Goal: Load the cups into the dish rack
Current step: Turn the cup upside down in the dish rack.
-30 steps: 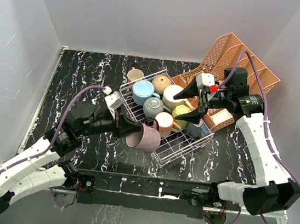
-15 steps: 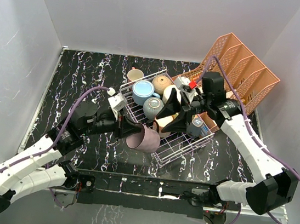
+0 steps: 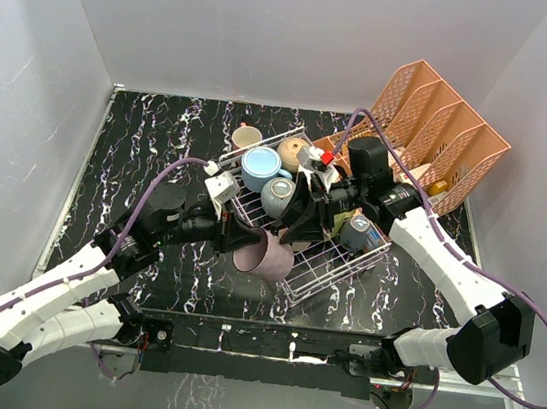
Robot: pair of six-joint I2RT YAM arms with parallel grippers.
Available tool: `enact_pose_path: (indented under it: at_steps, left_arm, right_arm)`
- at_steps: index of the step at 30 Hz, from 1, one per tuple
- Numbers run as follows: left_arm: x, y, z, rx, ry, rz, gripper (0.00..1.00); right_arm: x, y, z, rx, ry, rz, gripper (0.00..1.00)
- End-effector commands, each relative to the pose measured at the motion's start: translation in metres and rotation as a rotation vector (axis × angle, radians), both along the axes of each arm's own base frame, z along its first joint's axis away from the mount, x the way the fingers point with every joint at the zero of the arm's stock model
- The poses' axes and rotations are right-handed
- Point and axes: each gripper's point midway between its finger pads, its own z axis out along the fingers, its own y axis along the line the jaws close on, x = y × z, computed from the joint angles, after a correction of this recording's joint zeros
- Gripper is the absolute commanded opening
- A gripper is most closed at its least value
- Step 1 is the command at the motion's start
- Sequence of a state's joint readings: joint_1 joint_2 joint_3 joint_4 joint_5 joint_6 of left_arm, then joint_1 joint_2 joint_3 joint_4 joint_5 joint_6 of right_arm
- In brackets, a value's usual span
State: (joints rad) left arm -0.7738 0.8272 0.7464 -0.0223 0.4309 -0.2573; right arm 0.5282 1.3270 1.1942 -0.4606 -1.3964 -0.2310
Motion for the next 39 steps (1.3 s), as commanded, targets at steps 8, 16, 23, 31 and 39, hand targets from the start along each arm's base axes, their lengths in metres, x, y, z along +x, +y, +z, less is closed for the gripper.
enact_pose_path:
  at_steps: [8,16,23,31,39]
  left_arm:
    - [0.001,-0.004,0.060,-0.148,-0.128,-0.008,0.00]
    - [0.007,-0.004,0.053,-0.153,-0.097,0.030,0.00]
    - [0.014,-0.001,0.048,-0.184,-0.054,0.094,0.35]
    - [0.017,0.016,0.055,-0.160,-0.070,0.179,0.57]
    - [0.003,0.035,0.074,-0.244,-0.046,0.222,0.66]
  right_arm:
    - [0.006,0.005,-0.001,0.000,-0.064,-0.024,0.25]
    - [-0.006,-0.001,0.015,0.056,-0.017,0.059,0.08]
    - [0.007,-0.011,0.031,0.077,0.022,0.044,0.08]
    - [0.020,-0.014,0.027,0.060,0.081,-0.009,0.08]
    - [0.042,-0.013,0.021,0.041,0.124,-0.118,0.08]
